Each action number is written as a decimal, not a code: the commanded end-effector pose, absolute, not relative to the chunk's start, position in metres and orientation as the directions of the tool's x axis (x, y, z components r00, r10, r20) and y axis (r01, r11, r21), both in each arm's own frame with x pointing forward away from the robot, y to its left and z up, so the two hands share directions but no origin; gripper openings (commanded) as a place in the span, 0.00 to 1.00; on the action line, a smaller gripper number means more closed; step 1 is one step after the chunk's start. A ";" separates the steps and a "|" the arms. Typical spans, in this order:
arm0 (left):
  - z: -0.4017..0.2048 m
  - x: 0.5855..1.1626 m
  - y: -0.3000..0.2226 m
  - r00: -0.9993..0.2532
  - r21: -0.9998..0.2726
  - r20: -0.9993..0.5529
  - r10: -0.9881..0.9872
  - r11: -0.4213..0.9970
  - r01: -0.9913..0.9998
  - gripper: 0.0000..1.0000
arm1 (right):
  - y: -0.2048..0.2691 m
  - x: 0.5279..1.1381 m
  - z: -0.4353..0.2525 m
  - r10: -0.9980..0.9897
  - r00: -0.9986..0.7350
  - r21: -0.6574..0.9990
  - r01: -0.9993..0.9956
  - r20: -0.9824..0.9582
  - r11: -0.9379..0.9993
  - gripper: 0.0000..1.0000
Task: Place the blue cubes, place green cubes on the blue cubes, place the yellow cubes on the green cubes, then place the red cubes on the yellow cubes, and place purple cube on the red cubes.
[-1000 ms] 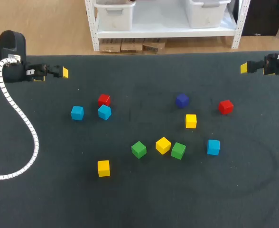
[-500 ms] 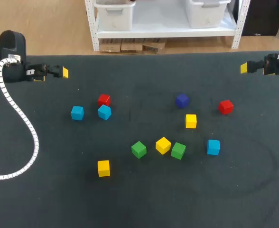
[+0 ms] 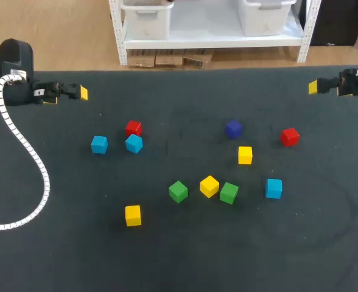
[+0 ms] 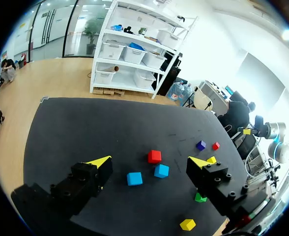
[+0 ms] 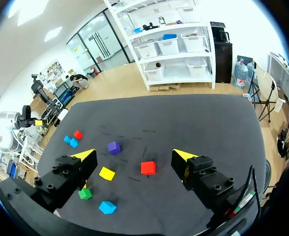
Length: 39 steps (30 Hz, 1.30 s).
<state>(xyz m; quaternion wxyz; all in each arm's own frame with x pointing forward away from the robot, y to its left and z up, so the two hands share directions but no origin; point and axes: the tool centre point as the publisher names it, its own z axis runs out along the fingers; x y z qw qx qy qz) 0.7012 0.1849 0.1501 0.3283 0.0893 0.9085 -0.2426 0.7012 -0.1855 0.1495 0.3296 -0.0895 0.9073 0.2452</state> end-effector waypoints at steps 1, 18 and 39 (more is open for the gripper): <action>0.150 0.701 0.185 -0.768 -0.382 -0.640 0.003 0.866 0.321 1.00 | -0.185 0.701 0.150 0.000 -0.766 0.385 -0.322 -0.642 0.865 1.00; 0.150 0.701 0.185 -0.768 -0.382 -0.640 0.003 0.866 0.321 1.00 | -0.185 0.701 0.150 0.000 -0.766 0.385 -0.322 -0.642 0.865 1.00; 0.119 0.710 0.138 -0.649 -0.061 -0.520 0.556 0.733 0.677 1.00 | -0.185 0.701 0.150 0.000 -0.766 0.385 -0.322 -0.642 0.865 1.00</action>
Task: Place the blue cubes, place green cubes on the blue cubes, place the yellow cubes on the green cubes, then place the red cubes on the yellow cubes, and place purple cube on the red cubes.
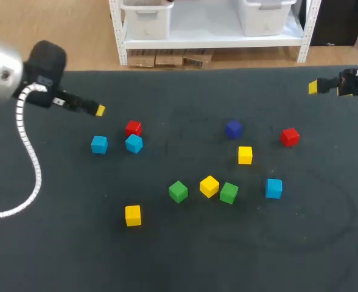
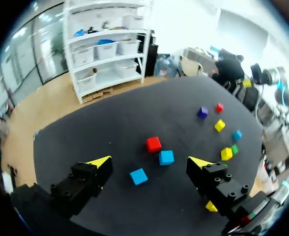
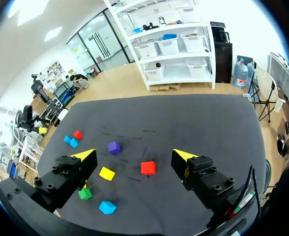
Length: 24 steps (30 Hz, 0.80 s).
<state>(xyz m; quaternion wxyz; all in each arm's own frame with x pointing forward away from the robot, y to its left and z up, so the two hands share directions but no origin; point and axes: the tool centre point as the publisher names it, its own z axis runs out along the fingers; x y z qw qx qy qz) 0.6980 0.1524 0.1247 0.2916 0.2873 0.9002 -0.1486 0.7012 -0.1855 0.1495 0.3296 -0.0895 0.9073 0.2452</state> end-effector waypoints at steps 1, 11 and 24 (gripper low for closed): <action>0.118 0.709 0.136 -0.626 -0.051 -0.509 0.591 0.705 0.707 1.00 | -0.185 0.701 0.150 0.000 -0.766 0.385 -0.322 -0.642 0.865 1.00; 0.107 0.703 0.134 -0.368 0.023 -0.354 0.860 0.401 0.916 1.00 | -0.185 0.701 0.150 0.000 -0.766 0.385 -0.322 -0.642 0.865 1.00; 0.108 0.711 0.137 -0.206 0.053 -0.321 0.925 0.234 0.971 1.00 | -0.185 0.701 0.150 0.000 -0.766 0.385 -0.322 -0.642 0.865 1.00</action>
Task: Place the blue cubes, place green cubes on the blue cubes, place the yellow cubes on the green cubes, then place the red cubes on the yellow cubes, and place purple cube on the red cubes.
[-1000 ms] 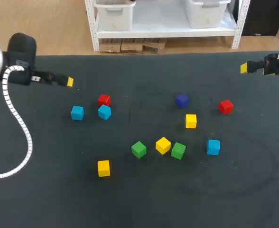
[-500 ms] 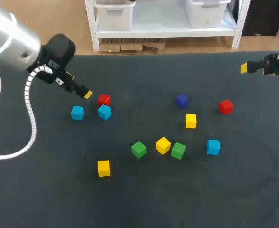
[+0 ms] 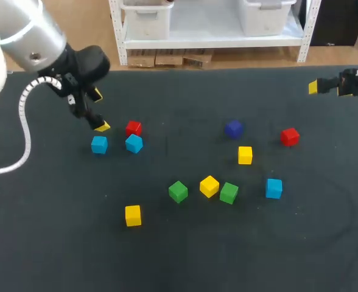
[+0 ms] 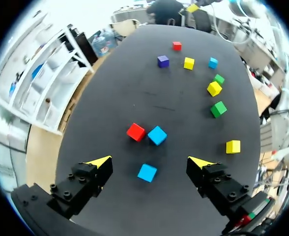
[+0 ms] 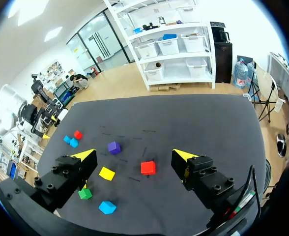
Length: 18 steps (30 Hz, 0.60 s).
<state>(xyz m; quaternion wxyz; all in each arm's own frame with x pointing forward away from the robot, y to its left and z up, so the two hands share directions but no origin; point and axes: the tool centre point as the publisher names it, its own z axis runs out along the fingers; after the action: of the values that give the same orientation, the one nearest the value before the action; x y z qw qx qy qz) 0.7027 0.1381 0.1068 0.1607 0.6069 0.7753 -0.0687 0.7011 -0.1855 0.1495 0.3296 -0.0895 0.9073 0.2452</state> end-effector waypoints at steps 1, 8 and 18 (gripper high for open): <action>0.108 0.711 0.137 -0.206 0.053 -0.321 0.925 0.234 0.971 1.00 | -0.185 0.701 0.150 0.000 -0.766 0.385 -0.322 -0.642 0.865 1.00; 0.108 0.711 0.137 -0.206 0.053 -0.321 0.925 0.234 0.971 1.00 | -0.185 0.701 0.150 0.000 -0.766 0.385 -0.322 -0.642 0.865 1.00; 0.108 0.712 0.133 -0.142 0.067 -0.245 0.959 0.162 0.984 1.00 | -0.185 0.701 0.150 0.000 -0.766 0.385 -0.322 -0.642 0.865 1.00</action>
<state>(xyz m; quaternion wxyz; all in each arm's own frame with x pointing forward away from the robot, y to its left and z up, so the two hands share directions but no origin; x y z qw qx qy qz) 0.7085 0.1387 0.1059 0.1408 0.6219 0.7667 -0.0745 0.7011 -0.1856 0.1495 0.3296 -0.0894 0.9073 0.2452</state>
